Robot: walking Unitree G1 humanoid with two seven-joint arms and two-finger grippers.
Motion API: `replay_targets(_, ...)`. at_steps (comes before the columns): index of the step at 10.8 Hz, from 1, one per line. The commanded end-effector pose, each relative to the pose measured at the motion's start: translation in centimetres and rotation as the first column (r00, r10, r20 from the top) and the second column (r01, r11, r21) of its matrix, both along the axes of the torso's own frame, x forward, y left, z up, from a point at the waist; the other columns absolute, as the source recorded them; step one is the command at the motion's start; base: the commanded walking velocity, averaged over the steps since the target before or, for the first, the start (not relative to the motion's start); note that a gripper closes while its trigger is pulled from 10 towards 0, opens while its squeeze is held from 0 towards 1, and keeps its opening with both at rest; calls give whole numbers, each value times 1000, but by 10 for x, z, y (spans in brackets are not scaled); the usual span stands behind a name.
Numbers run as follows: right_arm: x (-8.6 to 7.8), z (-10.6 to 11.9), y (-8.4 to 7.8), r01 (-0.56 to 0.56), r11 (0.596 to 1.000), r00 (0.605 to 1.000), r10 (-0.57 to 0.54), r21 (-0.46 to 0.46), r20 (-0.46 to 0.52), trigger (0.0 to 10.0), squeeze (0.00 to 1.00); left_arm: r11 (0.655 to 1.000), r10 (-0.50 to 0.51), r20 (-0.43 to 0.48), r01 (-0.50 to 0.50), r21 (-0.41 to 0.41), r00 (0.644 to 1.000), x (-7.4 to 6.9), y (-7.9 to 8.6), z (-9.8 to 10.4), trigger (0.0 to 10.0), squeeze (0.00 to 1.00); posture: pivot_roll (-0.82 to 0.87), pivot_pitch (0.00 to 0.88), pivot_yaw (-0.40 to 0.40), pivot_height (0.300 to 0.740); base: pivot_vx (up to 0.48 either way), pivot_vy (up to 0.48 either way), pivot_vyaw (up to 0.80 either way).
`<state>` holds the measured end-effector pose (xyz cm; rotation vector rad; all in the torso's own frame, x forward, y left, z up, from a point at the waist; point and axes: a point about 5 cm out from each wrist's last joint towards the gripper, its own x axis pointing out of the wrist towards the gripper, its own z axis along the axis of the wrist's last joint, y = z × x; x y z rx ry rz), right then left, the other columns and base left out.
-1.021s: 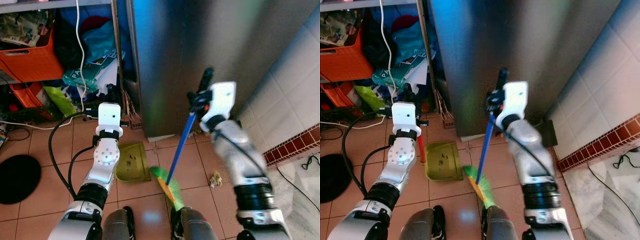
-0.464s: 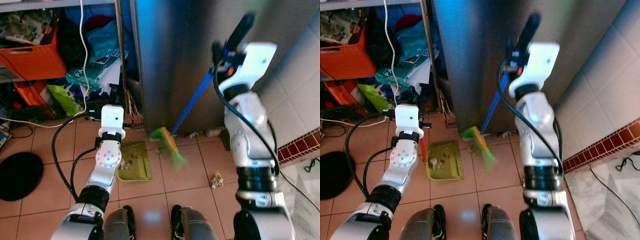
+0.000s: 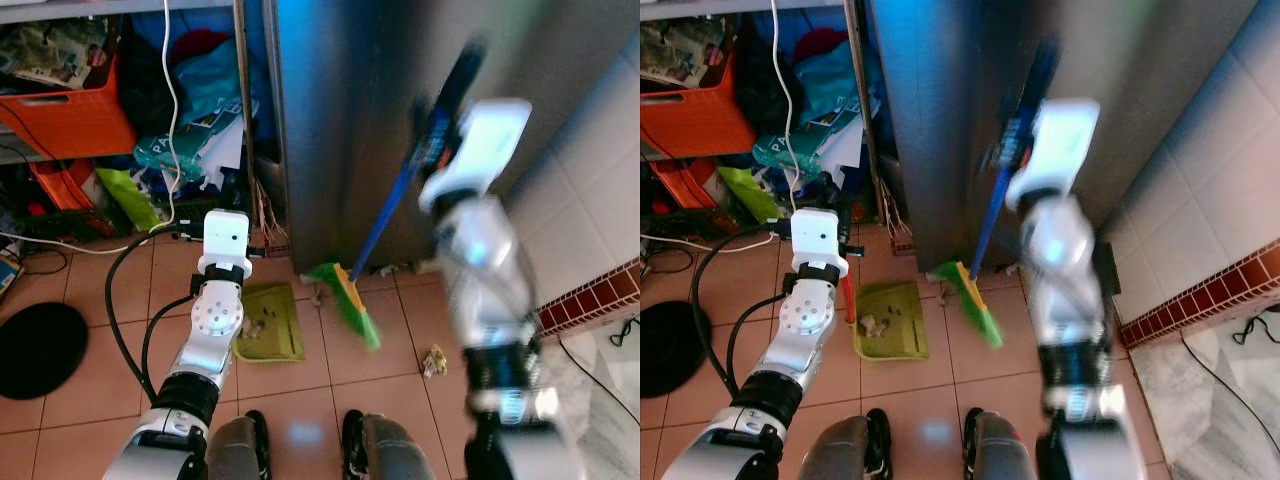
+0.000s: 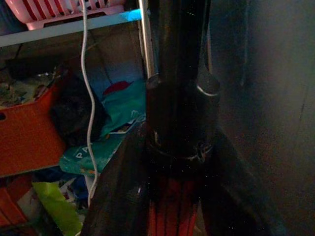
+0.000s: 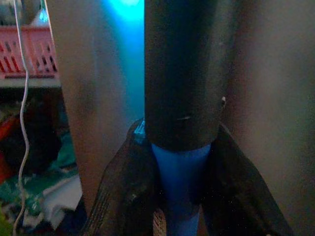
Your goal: Sweep floor
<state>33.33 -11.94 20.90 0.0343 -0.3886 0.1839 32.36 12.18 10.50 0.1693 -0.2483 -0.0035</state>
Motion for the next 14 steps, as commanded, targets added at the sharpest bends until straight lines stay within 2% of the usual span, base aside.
replay_targets(1, -4, 6, 11, -32, 999, 998, 31, 11, 49, 10000, 0, 1000, -20, -141, 22, 16, 990, -11, -3, -29, 10000, 0, -59, 206, -10, 740, 0, 0, 0)
replay_targets(2, -7, 0, 23, -74, 997, 997, 73, 27, 35, 10000, 0, 1000, -21, -142, 24, 17, 990, -11, -3, -29, 10000, 0, -59, 206, -10, 740, 0, 0, 0)
replay_targets(4, -21, -18, 55, -285, 957, 958, 286, 51, -18, 10000, 0, 1000, -22, -143, 25, 16, 990, -11, -3, -29, 10000, 0, -56, 212, -10, 740, 0, 0, 0)
replay_targets(7, -34, -20, 62, -409, 909, 910, 413, 78, -42, 10000, 0, 1000, -17, -144, 19, 17, 989, -11, -2, -29, 10000, 0, -60, 212, -11, 740, 0, 0, 0)
replay_targets(8, -37, -9, 58, -487, 868, 870, 492, 96, -38, 10000, 0, 1000, -17, -147, 20, 17, 989, -11, -3, -29, 10000, 0, -72, 205, -10, 740, 0, 0, 0)
replay_targets(9, -33, 4, 50, -512, 851, 855, 518, 120, -22, 10000, 0, 1000, -19, -149, 21, 17, 989, -10, -3, -29, 10000, 0, -77, 201, -8, 740, 0, 0, 0)
replay_targets(10, -26, 18, 41, -509, 852, 859, 511, 121, 13, 10000, 0, 1000, -21, -151, 24, 17, 988, -9, -4, -30, 10000, 0, -82, 197, -5, 740, 0, 0, 0)
replay_targets(11, -16, 40, 28, -457, 884, 889, 450, 97, 83, 10000, 0, 999, -27, -153, 30, 17, 988, -9, -6, -29, 10000, 0, -85, 190, -3, 740, 0, 0, 0)
replay_targets(13, -6, 64, 12, -352, 936, 924, 341, 35, 171, 10000, 0, 998, -51, -169, 54, 15, 984, -8, -11, -31, 10000, 0, -85, 184, -1, 740, 0, 0, 0)
replay_targets(14, -2, 79, 0, -237, 969, 940, 247, -68, 235, 10000, 0, 993, -110, -205, 114, 8, 973, -10, -19, -35, 10000, 0, -82, 174, 2, 740, 0, 0, 0)
